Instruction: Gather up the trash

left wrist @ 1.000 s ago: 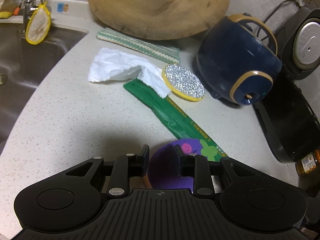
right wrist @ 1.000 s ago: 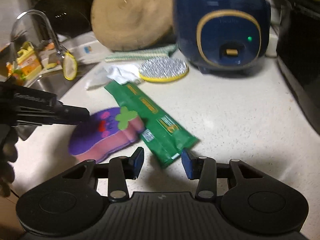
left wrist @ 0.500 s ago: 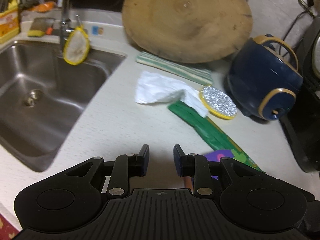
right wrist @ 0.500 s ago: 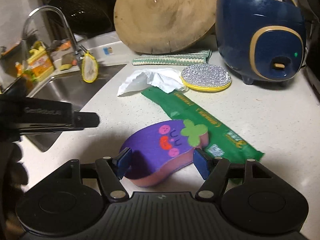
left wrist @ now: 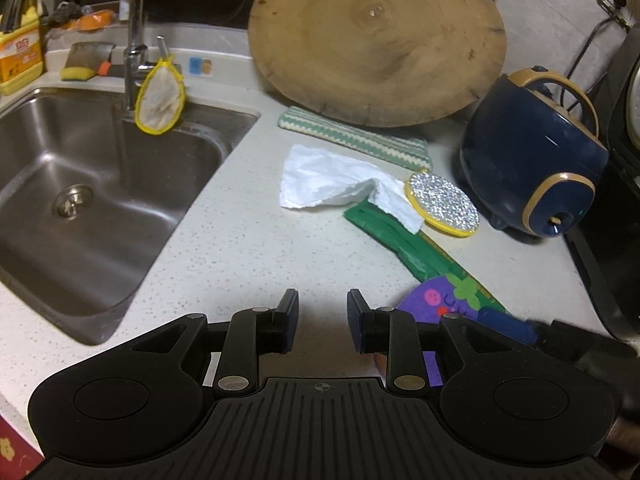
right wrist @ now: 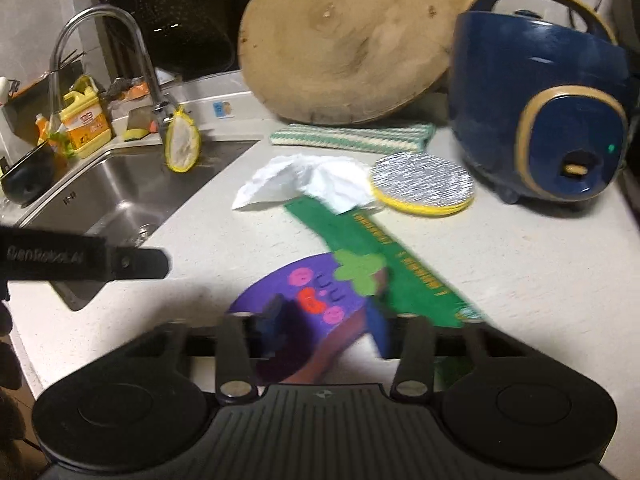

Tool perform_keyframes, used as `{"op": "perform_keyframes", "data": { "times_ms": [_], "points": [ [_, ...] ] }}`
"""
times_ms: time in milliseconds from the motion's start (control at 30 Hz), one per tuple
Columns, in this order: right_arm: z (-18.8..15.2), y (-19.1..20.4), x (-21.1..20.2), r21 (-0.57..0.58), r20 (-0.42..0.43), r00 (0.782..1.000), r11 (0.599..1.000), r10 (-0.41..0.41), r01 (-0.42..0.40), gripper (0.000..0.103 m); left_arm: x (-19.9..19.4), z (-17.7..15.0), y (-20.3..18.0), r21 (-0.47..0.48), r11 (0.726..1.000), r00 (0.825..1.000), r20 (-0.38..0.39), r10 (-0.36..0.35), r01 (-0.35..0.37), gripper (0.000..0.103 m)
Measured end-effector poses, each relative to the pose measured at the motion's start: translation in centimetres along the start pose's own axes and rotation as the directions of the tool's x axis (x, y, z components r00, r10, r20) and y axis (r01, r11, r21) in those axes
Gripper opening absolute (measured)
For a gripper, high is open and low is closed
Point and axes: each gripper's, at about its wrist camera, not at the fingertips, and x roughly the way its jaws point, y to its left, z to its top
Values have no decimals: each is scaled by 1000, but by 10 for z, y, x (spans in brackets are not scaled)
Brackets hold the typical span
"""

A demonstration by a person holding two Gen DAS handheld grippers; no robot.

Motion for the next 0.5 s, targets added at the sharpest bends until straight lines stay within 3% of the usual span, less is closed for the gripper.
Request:
{"op": "perform_keyframes", "data": {
  "times_ms": [133,200,333,400,500],
  "points": [
    [5,-31,-3,3,28,990,990,-140,140,25,5,-1,-9,21,999,999,-15,-28,28,30],
    [5,-50,-6,23,44,985,986,-164,164,25,8,-2,-13,21,998,998,-25,-57,57,30],
    [0,-77,-1,27,35,986,987,-162,161,26,20,-5,-23,7,987,985,-69,-157,158,30],
    [-4,-82,6,23,9,986,986,-166,165,26,23,-6,-29,14,986,984,-68,-164,165,30],
    [-13,-81,7,58,-38,996,994,-86,88,26,26,-2,-28,-8,985,984,-54,-170,170,30]
  ]
}}
